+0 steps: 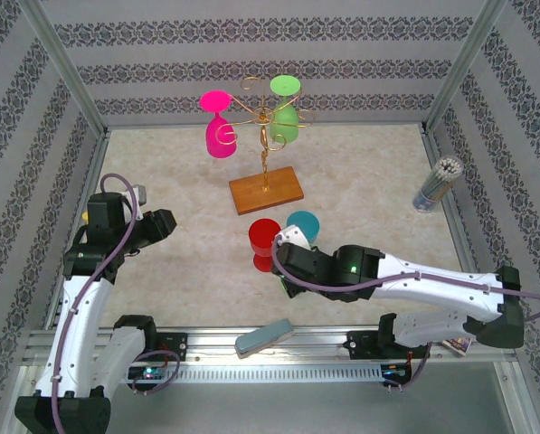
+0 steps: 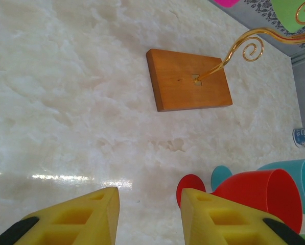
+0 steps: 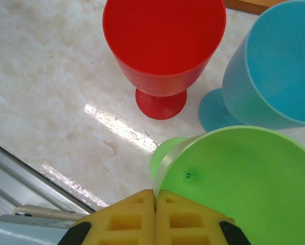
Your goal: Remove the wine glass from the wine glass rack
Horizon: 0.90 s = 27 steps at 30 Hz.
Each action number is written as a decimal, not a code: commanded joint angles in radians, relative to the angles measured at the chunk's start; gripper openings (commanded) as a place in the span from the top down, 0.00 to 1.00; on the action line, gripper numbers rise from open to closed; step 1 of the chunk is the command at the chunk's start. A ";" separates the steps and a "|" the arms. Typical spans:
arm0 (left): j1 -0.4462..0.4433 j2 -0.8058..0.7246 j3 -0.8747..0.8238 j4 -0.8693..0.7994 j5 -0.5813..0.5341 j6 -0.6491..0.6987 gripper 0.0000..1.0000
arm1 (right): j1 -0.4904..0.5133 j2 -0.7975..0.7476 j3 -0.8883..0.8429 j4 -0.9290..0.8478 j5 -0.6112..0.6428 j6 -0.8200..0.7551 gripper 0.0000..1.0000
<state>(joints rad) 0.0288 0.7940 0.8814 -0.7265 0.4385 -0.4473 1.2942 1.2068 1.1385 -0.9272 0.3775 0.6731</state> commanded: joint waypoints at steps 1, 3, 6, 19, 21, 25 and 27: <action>0.014 0.001 0.024 0.010 -0.012 0.029 0.63 | 0.009 0.028 -0.010 0.032 0.035 0.007 1.00; 0.014 0.001 0.023 0.011 -0.012 0.031 0.63 | 0.008 0.044 -0.009 0.033 0.035 0.008 1.00; 0.014 0.002 0.019 0.013 -0.015 0.031 0.63 | 0.009 0.061 -0.008 0.042 0.030 0.002 1.00; 0.014 0.018 0.011 0.029 -0.014 0.031 0.63 | 0.008 0.117 -0.005 0.037 0.044 -0.009 1.00; 0.014 0.020 0.011 0.029 -0.013 0.031 0.63 | 0.007 0.123 -0.006 0.038 0.046 -0.009 1.00; 0.014 0.019 0.014 0.027 -0.014 0.034 0.63 | 0.007 0.139 -0.006 0.038 0.043 -0.009 1.00; 0.014 0.020 0.014 0.026 -0.015 0.034 0.63 | 0.007 0.144 -0.004 0.035 0.043 -0.007 1.00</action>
<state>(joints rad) 0.0288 0.8146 0.8814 -0.7254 0.4351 -0.4442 1.2942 1.3430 1.1378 -0.8875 0.3889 0.6746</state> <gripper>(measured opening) 0.372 0.055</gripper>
